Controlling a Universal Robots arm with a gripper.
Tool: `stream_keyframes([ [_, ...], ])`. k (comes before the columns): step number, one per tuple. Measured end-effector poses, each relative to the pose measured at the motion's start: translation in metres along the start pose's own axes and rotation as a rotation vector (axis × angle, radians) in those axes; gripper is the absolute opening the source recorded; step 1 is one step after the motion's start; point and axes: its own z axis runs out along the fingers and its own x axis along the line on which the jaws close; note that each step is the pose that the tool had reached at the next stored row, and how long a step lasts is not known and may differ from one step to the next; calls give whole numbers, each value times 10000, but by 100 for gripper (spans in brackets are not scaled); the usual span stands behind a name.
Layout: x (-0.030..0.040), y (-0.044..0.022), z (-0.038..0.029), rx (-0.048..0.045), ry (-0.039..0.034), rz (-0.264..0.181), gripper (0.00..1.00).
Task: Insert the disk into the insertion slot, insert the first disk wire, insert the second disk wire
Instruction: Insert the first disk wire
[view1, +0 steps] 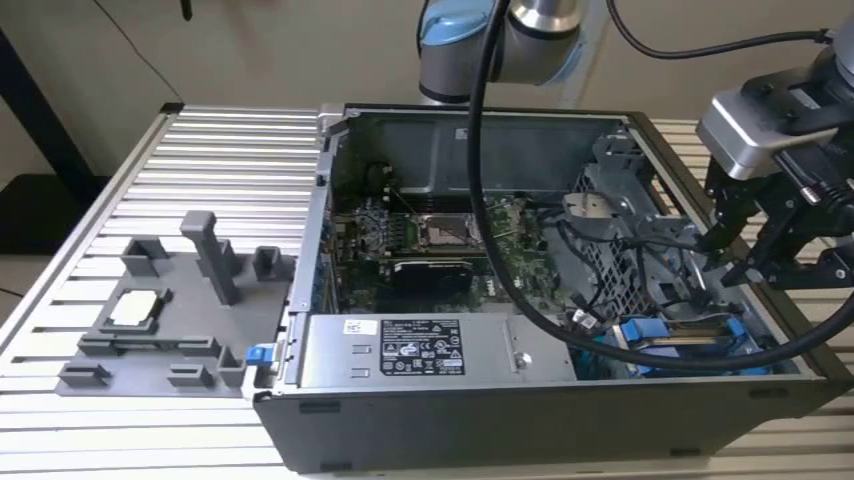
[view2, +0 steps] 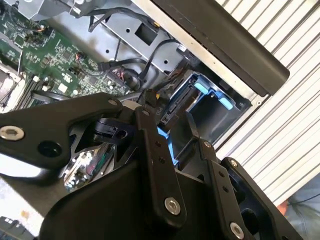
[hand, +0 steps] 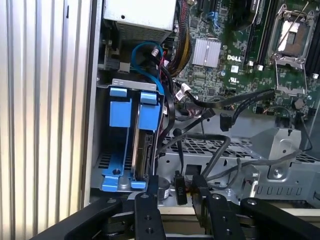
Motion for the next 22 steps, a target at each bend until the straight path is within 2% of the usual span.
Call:
stream_keyframes([
  [7, 0, -1, 1, 3, -31, 1, 38],
  [9, 0, 0, 1, 5, -40, 3, 25],
  [10, 1, 0, 1, 5, -44, 3, 25],
  [11, 0, 0, 1, 6, -49, 3, 20],
  [22, 1, 0, 4, 10, -89, 9, 19],
])
